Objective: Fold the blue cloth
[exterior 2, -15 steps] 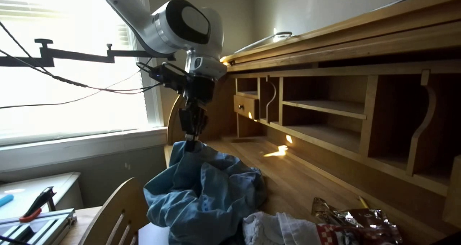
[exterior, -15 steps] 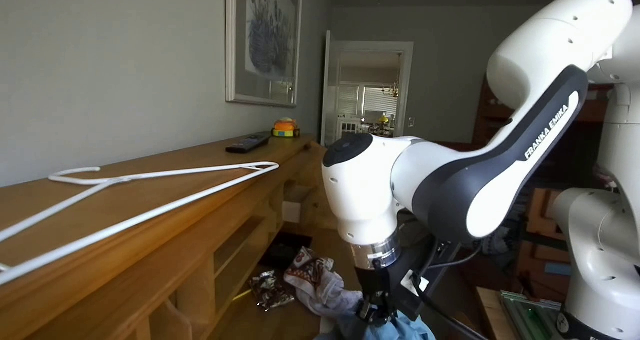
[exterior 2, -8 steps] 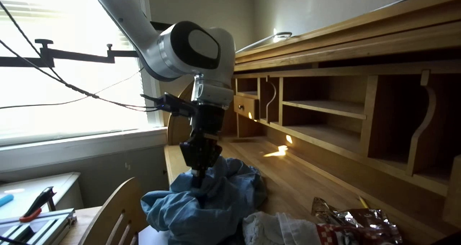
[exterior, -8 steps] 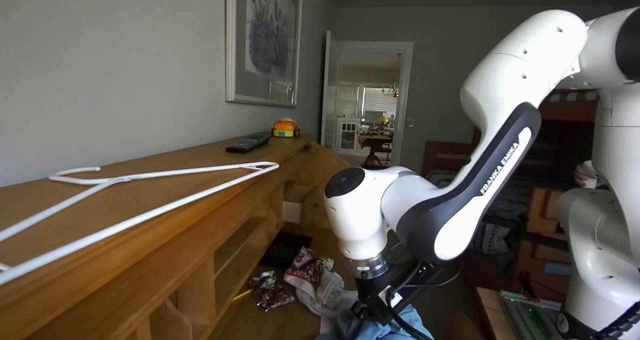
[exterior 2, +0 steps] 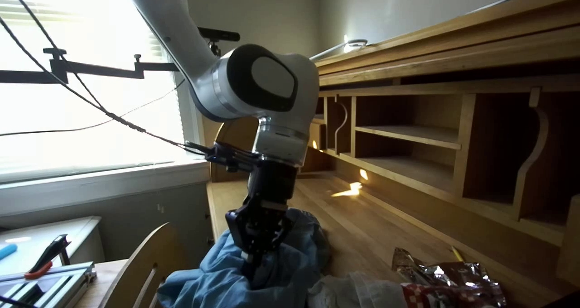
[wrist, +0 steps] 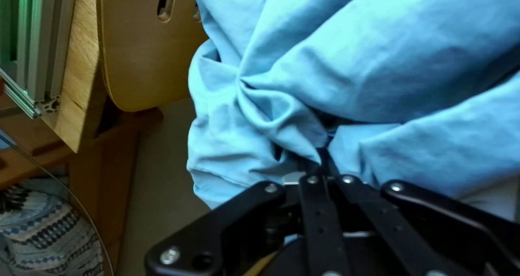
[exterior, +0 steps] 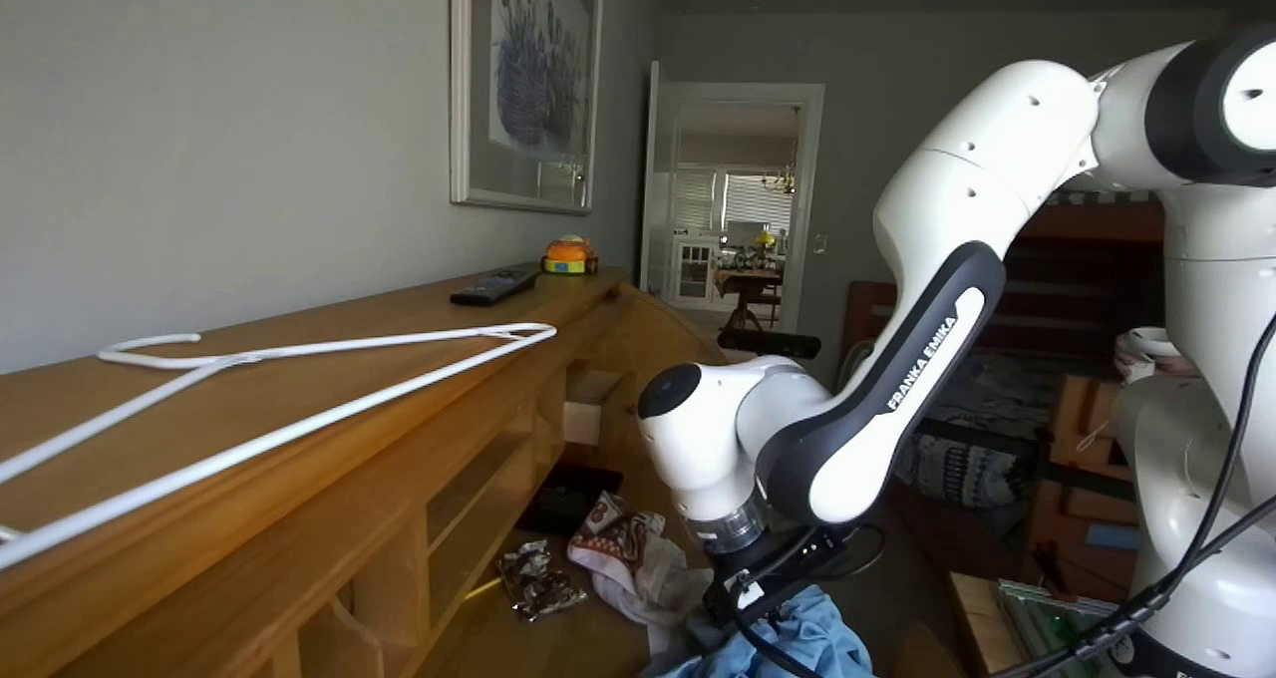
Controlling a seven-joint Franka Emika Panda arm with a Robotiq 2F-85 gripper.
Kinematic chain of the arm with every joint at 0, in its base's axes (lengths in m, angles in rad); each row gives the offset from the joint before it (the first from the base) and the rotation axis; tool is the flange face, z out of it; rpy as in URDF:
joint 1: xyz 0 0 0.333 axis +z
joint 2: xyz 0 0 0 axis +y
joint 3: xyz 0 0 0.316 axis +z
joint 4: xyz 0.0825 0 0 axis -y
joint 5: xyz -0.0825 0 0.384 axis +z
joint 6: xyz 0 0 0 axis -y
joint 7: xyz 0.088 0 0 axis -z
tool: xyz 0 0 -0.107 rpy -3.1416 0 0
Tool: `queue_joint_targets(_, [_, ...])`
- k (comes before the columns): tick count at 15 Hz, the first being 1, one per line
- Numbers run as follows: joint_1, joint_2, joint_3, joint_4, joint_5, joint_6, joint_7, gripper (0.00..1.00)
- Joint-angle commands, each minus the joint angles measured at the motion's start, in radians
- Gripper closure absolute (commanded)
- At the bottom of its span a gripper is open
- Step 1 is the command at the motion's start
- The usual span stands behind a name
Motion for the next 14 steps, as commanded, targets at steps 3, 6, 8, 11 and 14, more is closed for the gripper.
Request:
queue_joint_targets(3, [-0.014,0.105,-0.016,0.091,0.026,-0.006,0.075,1.0])
queue_joint_targets(6, [-0.003,0.167,-0.015,0.155,0.048,-0.008,0.097,1.0])
queue_joint_targets(8, [0.008,0.208,-0.019,0.195,0.048,-0.017,0.122,1.0])
queue_joint_targets(11, [0.025,0.267,-0.026,0.244,0.045,-0.023,0.164,1.0])
queue_joint_targets(14, [0.036,0.312,-0.027,0.289,0.05,-0.039,0.189,1.0])
